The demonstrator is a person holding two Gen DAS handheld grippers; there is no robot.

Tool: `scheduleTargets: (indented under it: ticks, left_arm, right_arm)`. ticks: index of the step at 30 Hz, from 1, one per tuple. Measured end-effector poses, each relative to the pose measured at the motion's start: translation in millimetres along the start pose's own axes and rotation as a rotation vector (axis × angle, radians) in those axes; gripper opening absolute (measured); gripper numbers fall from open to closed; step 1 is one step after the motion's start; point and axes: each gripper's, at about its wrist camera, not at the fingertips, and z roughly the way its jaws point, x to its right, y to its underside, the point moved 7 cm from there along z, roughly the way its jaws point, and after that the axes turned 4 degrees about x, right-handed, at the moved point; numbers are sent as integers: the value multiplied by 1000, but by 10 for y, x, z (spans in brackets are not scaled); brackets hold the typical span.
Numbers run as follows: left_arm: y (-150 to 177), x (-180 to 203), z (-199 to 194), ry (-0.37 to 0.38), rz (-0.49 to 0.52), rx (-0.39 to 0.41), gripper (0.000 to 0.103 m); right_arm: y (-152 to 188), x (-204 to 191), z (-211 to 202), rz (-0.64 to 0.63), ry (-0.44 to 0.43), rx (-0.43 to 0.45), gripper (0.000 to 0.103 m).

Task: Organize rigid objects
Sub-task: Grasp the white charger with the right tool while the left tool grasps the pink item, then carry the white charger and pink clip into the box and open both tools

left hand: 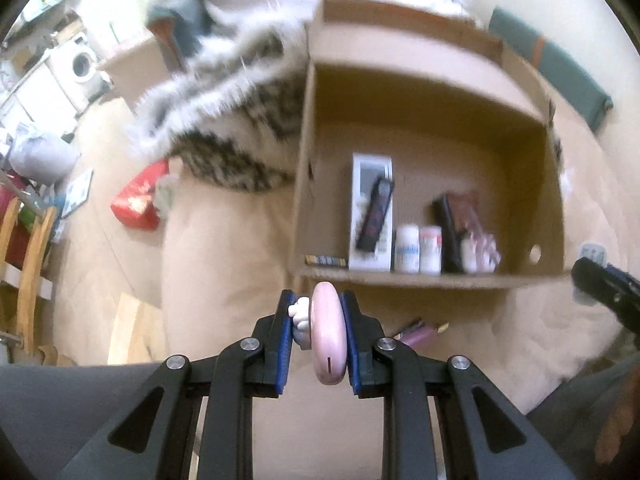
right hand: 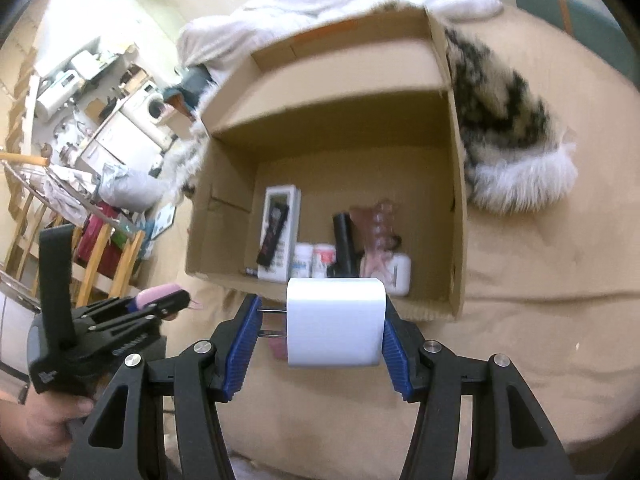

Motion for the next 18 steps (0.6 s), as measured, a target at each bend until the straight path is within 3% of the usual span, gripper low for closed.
scheduleTargets:
  ticks: [8, 18]
  left_arm:
    - [-406, -13, -301, -20, -6, 185, 20]
    - [-853, 121, -112, 17, -12, 189, 20]
  right_arm:
    - [-257, -154, -215, -54, -4, 152, 60]
    - [-693, -247, -192, -76, -14, 191, 60]
